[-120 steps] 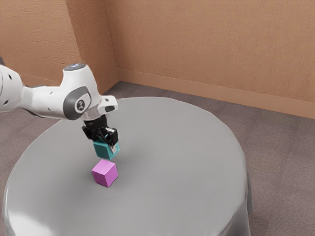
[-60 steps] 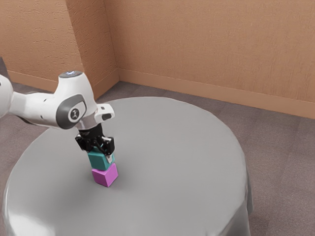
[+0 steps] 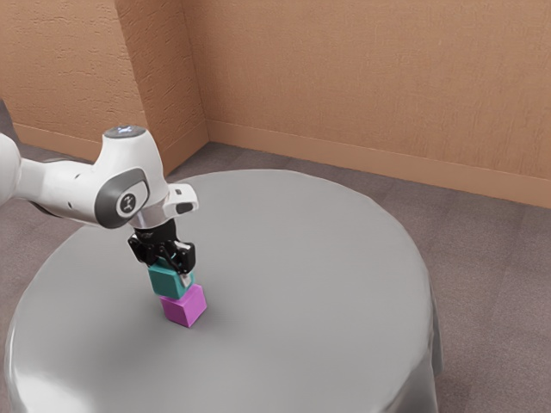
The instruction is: Pick up the blue block with one arm, and put the blue block on the pink block with one arm
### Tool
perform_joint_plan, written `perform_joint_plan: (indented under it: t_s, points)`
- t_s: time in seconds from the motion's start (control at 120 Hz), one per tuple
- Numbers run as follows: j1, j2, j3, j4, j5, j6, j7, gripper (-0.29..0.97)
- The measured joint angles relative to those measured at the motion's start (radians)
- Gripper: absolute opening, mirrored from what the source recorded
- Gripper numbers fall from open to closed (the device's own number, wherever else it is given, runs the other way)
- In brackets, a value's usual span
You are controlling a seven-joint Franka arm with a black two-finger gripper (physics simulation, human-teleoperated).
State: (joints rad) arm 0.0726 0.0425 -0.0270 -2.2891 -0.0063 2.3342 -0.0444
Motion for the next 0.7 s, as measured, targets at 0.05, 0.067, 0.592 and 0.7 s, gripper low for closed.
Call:
perform_joint_plan:
  t_s: [0.05, 0.067, 0.592, 0.7]
  points:
    - [0.003, 0.0, -0.005, 0.0, -0.001, 0.003, 0.003, 0.38]
    - [0.004, 0.0, -0.007, 0.0, -0.002, 0.004, 0.004, 0.4]
    - [-0.01, -0.191, -0.015, 0.252, -0.014, -0.103, 0.034, 0.65]
    - [-0.008, -0.193, -0.01, 0.353, -0.013, -0.242, 0.037, 0.66]
